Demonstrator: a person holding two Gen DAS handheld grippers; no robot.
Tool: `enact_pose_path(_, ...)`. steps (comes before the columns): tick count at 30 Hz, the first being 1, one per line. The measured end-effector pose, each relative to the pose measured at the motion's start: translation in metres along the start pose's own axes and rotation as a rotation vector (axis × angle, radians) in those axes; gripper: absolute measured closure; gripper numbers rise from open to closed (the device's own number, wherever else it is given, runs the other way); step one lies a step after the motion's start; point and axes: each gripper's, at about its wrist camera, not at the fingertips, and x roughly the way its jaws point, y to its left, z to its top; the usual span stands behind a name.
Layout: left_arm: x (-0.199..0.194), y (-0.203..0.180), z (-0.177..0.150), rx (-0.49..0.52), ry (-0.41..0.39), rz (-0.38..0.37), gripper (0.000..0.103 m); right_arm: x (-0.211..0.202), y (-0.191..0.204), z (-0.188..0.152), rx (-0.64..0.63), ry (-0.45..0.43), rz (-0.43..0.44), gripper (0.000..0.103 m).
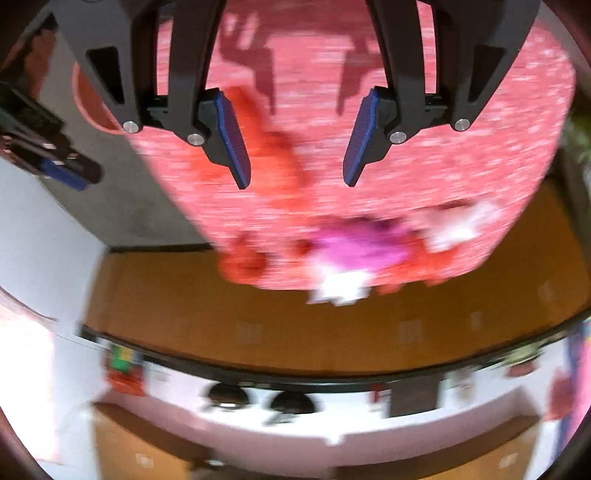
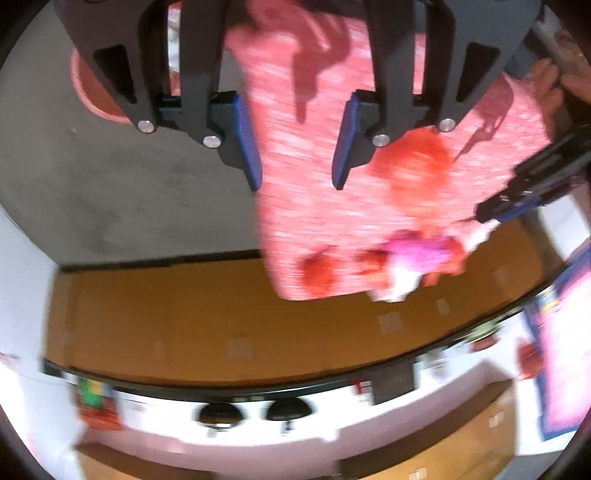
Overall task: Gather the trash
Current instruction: 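Return both open tools to the table of bags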
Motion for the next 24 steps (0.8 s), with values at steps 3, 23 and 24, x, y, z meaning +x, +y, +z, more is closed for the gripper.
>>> enact_pose_path(3,0.001,0.050,-0.001,-0.072,0.014,0.089,0.049,0.021,0.041,0.011,-0.038,0.040,0.084,0.055)
enact_pose_path(23,0.041,0.182,0.011,-0.211,0.059,0.246,0.046,0.108,0.091,0.011,-0.089,0.197,0.072,0.096)
enact_pose_path(24,0.044,0.184,0.013,-0.209,0.061,0.254,0.046,0.109,0.092,0.013,-0.092,0.184,0.058,0.096)
